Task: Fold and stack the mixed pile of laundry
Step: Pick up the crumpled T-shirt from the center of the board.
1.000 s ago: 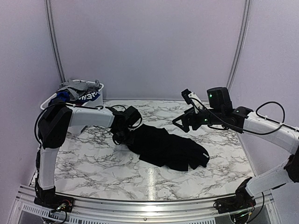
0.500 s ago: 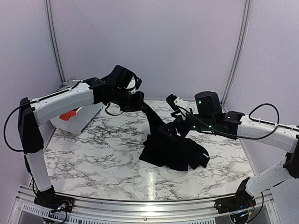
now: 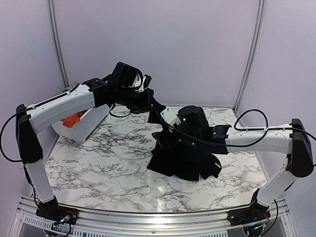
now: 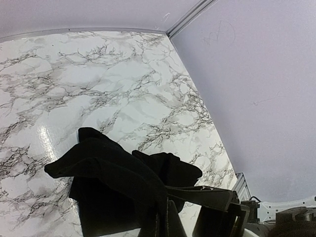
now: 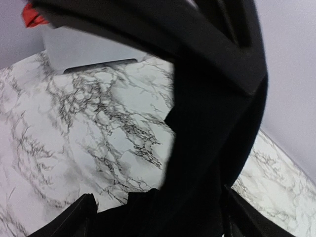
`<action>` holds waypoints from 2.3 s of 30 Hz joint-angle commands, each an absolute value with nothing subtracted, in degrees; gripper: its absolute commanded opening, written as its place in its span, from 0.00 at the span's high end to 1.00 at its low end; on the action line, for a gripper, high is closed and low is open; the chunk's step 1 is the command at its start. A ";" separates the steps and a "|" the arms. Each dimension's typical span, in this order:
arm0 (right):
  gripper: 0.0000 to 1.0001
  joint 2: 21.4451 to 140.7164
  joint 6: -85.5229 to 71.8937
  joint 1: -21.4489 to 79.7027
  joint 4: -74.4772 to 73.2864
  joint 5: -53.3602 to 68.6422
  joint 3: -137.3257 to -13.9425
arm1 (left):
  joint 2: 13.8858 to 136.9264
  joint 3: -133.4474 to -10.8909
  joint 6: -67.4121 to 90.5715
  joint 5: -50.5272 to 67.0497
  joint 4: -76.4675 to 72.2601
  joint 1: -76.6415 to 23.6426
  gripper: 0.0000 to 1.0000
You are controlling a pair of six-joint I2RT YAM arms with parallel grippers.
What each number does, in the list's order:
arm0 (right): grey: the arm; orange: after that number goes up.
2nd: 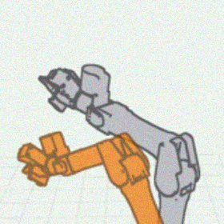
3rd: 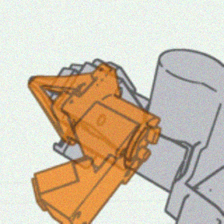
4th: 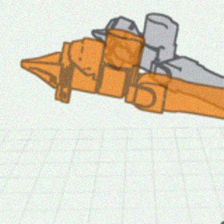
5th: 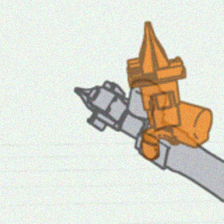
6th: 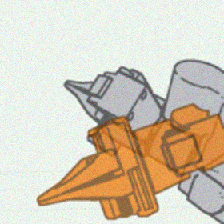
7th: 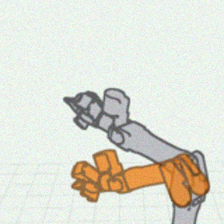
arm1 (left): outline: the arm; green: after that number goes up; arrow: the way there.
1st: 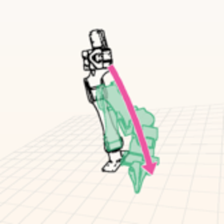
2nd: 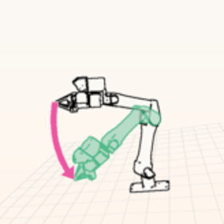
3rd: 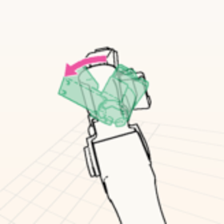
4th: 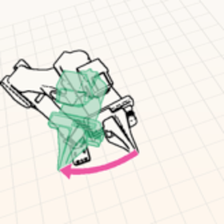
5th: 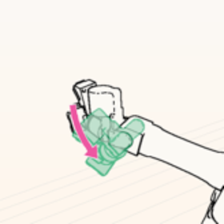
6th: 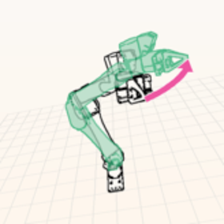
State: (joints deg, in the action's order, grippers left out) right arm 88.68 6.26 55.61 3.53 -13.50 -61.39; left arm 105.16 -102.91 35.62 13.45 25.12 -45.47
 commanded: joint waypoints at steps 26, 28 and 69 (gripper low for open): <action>1.00 62.76 8.68 45.55 0.19 -15.54 -68.42 | 89.98 -66.10 20.37 4.06 5.98 -45.86 0.01; 1.00 62.10 8.49 45.53 -1.43 -14.22 -69.44 | 90.59 -62.43 19.54 5.58 2.00 -46.04 0.01; 1.00 75.98 3.58 45.23 -3.13 7.36 -105.18 | 94.88 -70.69 -0.70 9.35 -12.61 -52.47 0.74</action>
